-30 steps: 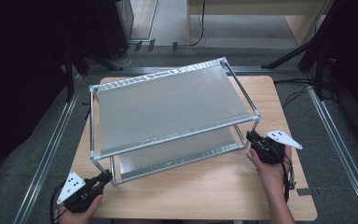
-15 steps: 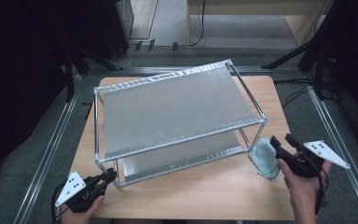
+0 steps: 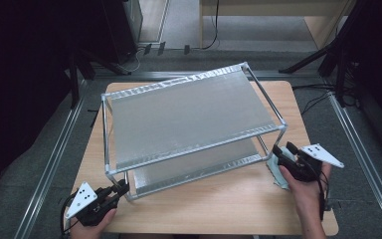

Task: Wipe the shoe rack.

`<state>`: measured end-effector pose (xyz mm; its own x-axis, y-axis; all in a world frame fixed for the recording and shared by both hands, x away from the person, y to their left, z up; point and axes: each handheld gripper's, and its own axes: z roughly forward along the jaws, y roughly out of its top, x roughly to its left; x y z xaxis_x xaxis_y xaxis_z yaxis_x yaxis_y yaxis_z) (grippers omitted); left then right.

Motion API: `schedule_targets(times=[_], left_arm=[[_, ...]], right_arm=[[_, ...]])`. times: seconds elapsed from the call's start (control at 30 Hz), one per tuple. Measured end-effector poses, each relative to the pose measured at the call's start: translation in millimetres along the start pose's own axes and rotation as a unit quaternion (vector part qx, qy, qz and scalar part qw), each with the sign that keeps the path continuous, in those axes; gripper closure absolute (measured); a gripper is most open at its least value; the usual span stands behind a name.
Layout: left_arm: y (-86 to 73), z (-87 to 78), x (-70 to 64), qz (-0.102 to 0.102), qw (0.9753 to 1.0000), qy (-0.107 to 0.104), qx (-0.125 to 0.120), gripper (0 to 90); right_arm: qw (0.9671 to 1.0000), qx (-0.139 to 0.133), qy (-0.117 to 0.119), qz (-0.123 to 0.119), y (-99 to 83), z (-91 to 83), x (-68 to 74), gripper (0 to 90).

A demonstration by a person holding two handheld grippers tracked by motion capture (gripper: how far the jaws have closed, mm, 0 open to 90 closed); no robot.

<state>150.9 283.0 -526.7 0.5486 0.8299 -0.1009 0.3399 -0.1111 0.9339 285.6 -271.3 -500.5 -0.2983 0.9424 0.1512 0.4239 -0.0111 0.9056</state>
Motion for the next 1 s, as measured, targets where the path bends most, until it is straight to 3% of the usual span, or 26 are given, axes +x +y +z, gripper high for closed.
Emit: schedule_targets(times=[0.1, 0.13, 0.23, 0.4, 0.5, 0.57, 0.63, 0.7, 0.9, 0.93, 1.0], left_arm=[[-1.2, -1.1, -0.2, -0.005, 1.0, 0.001, 0.0, 77.9], [-1.7, -1.4, -0.1, -0.009, 1.0, 0.0, -0.002, 78.0], [-2.1, -2.4, -2.4, -0.004, 1.0, -0.001, -0.001, 78.2], [-2.0, -5.3, -3.7, -0.003, 1.0, -0.008, 0.005, 78.3], [-1.7, -6.1, -3.8, -0.005, 0.9998, -0.017, 0.006, 77.7], [-0.7, -6.5, -3.2, -0.013, 0.9997, -0.02, -0.003, 74.5], [0.2, -7.0, -2.2, -0.019, 0.9996, -0.02, -0.01, 69.0], [0.5, -6.8, -2.0, -0.02, 0.9996, -0.013, -0.013, 67.4], [0.6, -5.1, -2.1, -0.022, 0.9996, -0.016, -0.012, 73.3], [0.4, -4.7, -2.1, -0.024, 0.9995, -0.016, -0.012, 73.9], [0.1, -4.5, -2.3, -0.022, 0.9995, -0.017, -0.011, 75.0]], right_arm=[[1.0, 0.005, -0.001, -0.007, -0.9, 9.8, 7.0, 70.6], [0.9998, 0.007, -0.012, -0.012, -1.0, 10.3, 8.1, 77.2], [0.9998, 0.012, -0.013, -0.009, -1.7, 6.9, 6.6, 78.1], [0.9989, 0.024, -0.02, -0.036, -6.4, -10.9, 8.2, 79.1], [0.9995, 0.024, -0.007, -0.019, -10.4, -24.0, 4.7, 74.7], [0.9998, 0.004, 0.017, -0.007, -8.9, -32.2, 0.5, 59.1], [0.9995, -0.013, 0.028, 0.003, -5.0, -40.4, -4.9, 52.3], [0.9993, -0.022, 0.022, 0.019, -2.9, -47.8, -12.1, 50.2], [0.9977, 0.002, -0.019, 0.065, -16.7, -52.1, -36.9, 47.0], [0.9975, 0.014, -0.024, 0.066, -18.9, -49.2, -39.2, 44.6], [0.9972, 0.051, -0.034, 0.044, -24.7, -40.0, -40.0, 41.7]])
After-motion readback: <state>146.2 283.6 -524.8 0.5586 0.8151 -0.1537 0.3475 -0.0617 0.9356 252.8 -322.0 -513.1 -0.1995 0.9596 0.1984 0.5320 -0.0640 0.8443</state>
